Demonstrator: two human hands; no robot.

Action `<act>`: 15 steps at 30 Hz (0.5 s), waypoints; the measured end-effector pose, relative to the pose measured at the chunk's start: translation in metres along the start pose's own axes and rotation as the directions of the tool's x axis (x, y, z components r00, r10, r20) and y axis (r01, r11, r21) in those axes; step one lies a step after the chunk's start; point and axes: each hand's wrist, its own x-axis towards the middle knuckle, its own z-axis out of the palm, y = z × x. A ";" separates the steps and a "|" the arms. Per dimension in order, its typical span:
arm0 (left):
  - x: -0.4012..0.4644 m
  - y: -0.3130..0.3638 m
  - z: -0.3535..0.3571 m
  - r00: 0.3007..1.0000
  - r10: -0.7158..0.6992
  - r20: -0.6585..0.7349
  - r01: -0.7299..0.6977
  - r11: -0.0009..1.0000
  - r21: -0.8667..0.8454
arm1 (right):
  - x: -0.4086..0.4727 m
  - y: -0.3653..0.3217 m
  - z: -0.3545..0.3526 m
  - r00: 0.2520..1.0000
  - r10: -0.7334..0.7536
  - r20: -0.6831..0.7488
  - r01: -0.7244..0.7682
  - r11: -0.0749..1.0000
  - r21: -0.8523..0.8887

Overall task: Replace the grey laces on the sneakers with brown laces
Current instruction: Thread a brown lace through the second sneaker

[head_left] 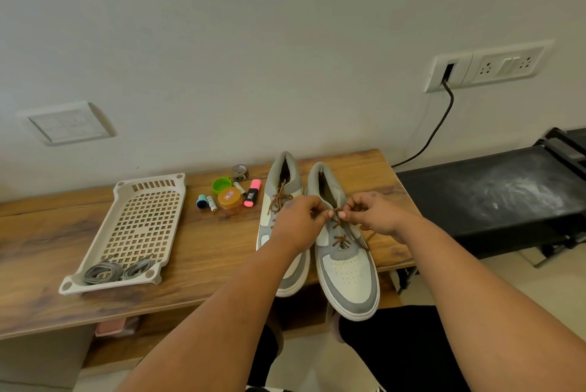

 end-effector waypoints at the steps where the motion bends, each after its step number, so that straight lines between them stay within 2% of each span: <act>1: -0.001 0.001 -0.001 1.000 -0.007 -0.002 0.007 1.000 -0.010 | 0.000 0.000 0.001 1.000 -0.001 0.002 0.001 1.000 -0.004; 5: -0.002 0.003 -0.003 1.000 -0.025 -0.002 0.025 1.000 0.003 | 0.001 -0.003 -0.001 1.000 -0.011 0.006 0.011 0.995 -0.094; 10: -0.001 0.006 -0.010 0.997 -0.045 0.061 0.044 0.999 0.015 | -0.002 -0.011 -0.006 0.997 -0.078 -0.010 0.070 0.940 -0.335; 15: -0.001 0.007 -0.014 0.993 -0.054 0.109 0.056 0.998 -0.016 | -0.002 -0.016 -0.007 0.996 -0.089 -0.006 0.079 0.906 -0.416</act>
